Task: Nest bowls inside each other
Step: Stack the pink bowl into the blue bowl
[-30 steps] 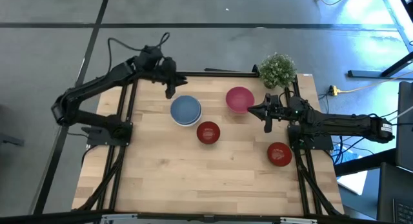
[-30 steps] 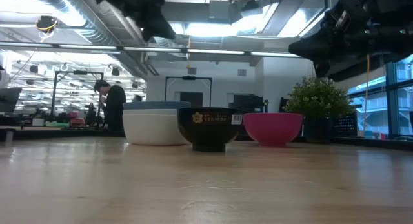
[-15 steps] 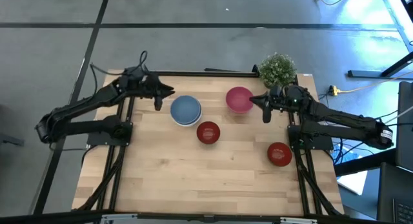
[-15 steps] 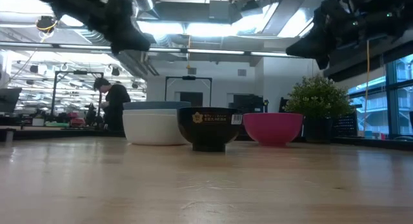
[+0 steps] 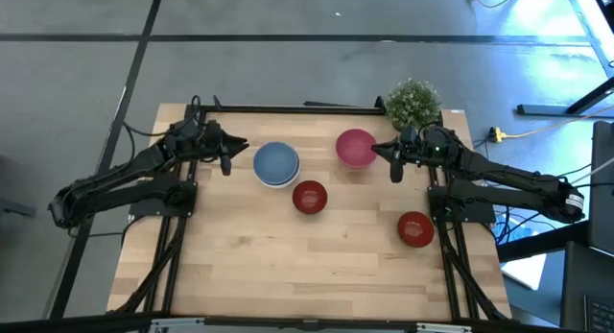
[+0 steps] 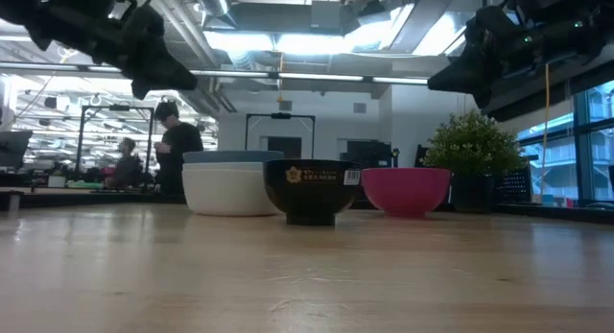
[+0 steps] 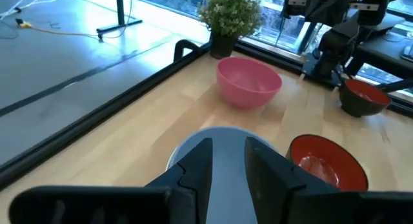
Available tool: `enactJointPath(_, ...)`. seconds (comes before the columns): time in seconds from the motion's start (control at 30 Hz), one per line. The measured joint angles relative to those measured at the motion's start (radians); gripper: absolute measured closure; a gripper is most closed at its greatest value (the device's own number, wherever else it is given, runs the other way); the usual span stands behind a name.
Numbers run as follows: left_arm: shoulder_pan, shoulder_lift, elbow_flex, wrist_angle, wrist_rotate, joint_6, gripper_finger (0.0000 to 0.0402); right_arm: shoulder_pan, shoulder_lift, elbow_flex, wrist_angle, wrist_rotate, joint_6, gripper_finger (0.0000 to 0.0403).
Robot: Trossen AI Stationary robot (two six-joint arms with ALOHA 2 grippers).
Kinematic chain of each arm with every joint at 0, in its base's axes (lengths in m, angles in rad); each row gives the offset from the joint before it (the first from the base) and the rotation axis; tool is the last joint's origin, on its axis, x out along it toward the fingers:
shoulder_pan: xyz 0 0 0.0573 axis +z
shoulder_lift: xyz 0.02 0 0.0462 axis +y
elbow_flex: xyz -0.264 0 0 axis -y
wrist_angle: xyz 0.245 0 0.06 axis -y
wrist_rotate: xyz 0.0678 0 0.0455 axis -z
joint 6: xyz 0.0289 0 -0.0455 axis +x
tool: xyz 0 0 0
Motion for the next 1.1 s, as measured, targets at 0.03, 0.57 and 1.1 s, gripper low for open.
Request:
enactJointPath(0.03, 0.000, -0.008, -0.010, 0.001, -0.002, -0.001, 0.0317, -0.001, 0.000, 0.000, -0.007, 0.000, 0.000, 0.0370)
enactJointPath(0.57, 0.000, -0.034, -0.029, -0.001, -0.030, 0.001, 0.0317, -0.108, 0.000, 0.000, -0.154, 0.070, 0.108, 0.0369)
enactJointPath(1.1, 0.000, -0.034, -0.029, -0.002, -0.031, -0.001, 0.0317, -0.201, 0.000, 0.001, -0.156, -0.055, 0.255, 0.0221)
